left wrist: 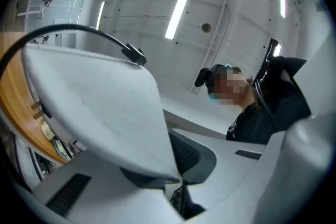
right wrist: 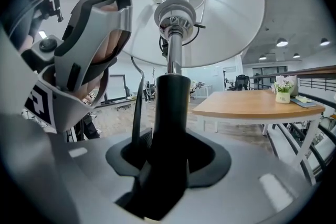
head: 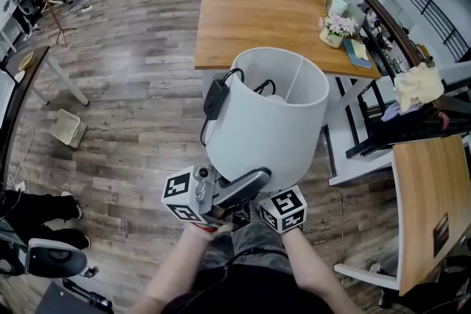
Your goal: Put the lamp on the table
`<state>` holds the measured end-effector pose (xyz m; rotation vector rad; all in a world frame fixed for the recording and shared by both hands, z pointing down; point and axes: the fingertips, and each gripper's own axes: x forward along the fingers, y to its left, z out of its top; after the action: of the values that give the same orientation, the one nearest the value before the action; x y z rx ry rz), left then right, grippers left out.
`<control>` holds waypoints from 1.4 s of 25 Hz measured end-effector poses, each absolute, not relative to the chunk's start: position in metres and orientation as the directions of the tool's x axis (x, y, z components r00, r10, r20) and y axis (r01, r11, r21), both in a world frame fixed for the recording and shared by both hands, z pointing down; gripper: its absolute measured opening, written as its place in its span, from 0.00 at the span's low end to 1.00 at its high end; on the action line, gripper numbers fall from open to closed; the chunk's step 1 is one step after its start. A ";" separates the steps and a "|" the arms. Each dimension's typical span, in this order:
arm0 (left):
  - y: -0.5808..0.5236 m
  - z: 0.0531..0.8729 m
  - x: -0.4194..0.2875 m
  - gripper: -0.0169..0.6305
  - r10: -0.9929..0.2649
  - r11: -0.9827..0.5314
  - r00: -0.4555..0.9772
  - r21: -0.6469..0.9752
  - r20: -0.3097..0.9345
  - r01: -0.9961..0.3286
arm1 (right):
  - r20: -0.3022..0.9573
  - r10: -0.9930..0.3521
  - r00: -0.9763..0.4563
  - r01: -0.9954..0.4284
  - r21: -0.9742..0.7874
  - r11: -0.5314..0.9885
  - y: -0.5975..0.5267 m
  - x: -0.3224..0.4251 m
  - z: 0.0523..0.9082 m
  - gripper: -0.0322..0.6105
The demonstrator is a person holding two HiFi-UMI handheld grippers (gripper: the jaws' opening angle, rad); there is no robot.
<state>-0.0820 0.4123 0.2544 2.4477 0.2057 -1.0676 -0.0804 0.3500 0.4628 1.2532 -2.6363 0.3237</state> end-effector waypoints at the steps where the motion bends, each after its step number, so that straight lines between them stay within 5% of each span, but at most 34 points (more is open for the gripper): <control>1: 0.407 0.255 -0.083 0.04 -0.051 -0.887 0.691 0.351 -0.721 0.301 | 0.271 -0.729 -0.629 -0.773 -0.111 0.625 0.344 -0.083 0.463 0.36; 35: 0.171 0.247 0.010 0.03 -0.077 -0.898 0.717 0.360 -0.693 0.252 | 0.224 -0.697 -0.682 -0.729 -0.125 0.673 0.105 -0.002 0.453 0.36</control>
<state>0.0096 0.1712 0.2471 2.4888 0.1340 -1.0316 -0.0021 0.1052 0.4534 1.1706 -2.7272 0.3064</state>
